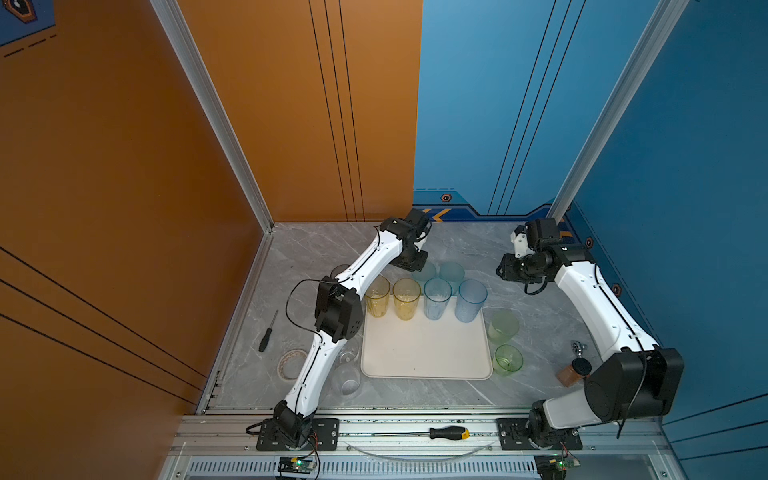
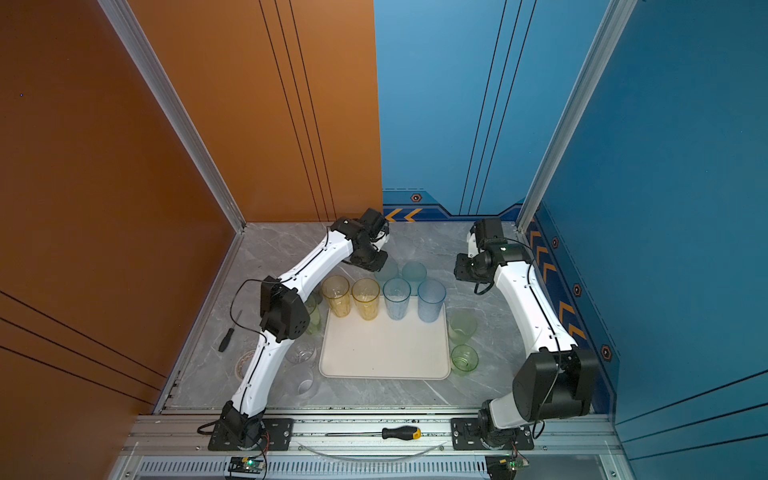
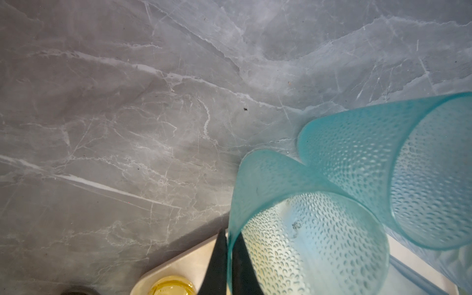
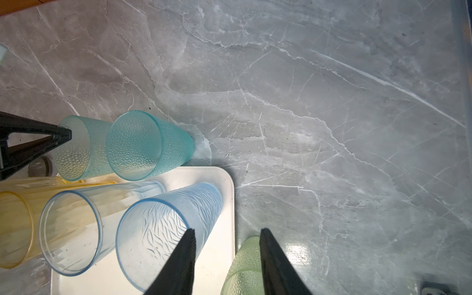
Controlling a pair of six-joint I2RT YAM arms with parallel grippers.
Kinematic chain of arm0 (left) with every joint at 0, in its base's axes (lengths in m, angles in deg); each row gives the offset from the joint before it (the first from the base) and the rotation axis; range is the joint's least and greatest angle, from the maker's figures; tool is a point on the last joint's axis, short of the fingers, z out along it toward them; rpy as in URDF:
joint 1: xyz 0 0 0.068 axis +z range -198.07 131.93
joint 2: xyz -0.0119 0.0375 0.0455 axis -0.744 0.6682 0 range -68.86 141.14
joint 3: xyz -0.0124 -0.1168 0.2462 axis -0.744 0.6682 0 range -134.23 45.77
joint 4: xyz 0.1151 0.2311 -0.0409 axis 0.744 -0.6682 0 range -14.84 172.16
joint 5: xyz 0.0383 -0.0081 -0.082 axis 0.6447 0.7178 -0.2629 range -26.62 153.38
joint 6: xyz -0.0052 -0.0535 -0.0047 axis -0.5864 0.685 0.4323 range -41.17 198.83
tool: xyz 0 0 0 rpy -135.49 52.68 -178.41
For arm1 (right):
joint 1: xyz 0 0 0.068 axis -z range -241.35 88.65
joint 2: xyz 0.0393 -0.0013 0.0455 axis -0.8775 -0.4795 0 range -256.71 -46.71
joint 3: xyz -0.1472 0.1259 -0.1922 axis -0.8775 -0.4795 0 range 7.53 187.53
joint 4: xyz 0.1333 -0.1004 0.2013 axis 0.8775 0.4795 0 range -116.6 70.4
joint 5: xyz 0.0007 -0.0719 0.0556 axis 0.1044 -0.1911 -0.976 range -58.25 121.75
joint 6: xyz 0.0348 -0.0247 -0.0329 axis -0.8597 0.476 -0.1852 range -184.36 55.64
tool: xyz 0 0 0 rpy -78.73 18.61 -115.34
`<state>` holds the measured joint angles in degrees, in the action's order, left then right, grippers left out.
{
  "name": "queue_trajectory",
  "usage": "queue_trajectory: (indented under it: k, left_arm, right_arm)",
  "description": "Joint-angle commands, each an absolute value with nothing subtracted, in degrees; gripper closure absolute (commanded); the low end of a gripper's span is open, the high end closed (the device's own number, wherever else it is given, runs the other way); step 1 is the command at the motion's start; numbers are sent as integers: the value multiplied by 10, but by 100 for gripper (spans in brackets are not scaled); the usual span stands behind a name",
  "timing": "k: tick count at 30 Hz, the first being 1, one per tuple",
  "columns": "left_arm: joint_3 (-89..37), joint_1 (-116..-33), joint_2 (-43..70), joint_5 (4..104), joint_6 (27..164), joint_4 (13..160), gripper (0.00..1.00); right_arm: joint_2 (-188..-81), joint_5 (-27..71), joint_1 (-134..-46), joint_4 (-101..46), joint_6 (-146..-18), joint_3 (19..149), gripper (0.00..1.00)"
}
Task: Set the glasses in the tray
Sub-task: 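Lower the left gripper into the teal dotted glass and close it, then lift the teal dotted glass with the left gripper and carry it over the tray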
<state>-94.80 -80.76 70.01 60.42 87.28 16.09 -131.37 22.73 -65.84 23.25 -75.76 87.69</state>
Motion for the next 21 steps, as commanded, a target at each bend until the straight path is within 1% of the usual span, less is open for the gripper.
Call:
queue_trajectory:
  k: [1, 14, 21]
  left_arm:
    - [-938, -802, 658, 625, 864, 145, 95]
    - [-963, -798, 595, 682, 844, 145, 96]
    - [-959, -799, 532, 717, 829, 146, 95]
  right_arm:
    - [-1307, 218, -658, 230, -757, 870, 59]
    - [-1295, 219, -669, 230, -763, 871, 59]
    - [-1277, 229, -669, 229, -764, 867, 59]
